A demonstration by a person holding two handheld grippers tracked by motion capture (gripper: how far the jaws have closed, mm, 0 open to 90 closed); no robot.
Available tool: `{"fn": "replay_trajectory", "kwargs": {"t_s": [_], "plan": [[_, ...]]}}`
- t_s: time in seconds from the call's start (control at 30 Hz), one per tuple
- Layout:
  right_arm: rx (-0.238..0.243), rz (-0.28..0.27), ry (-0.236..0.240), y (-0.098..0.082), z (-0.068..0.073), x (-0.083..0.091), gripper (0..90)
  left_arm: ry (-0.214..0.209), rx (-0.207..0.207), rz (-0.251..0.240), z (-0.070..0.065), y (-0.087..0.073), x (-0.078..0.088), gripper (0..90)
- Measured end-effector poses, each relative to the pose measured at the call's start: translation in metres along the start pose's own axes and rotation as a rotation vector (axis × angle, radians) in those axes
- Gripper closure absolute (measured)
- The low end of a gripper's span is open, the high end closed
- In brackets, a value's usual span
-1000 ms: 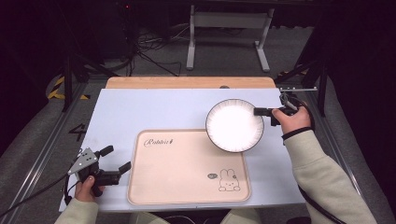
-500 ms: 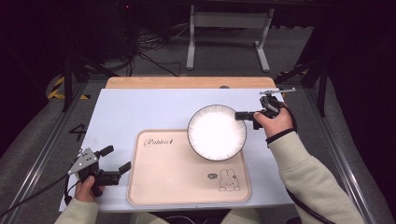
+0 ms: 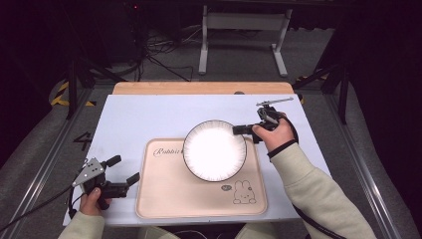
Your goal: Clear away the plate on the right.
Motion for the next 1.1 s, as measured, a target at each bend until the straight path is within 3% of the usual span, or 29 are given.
{"fn": "replay_trajectory", "kwargs": {"t_s": [0.57, 1.1], "plan": [[-0.011, 0.069, 0.040, -0.022, 0.007, -0.038, 85.8, -0.002, -0.002, 0.001, 0.000, 0.000, 0.000, 0.4], [-0.034, 0.117, 0.055, -0.041, 0.003, -0.059, 85.8, -0.002, -0.003, -0.001, 0.000, 0.000, 0.000, 0.4]]}}
Point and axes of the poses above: each handheld gripper's, and its own axes: x roughly backward along the jaws, y roughly out of its top, z roughly to its left, the point moved 8 cm from there along -x, roughly forward along the jaws, and after that the axes turned 4 degrees about -x, right-handed, at the moved point
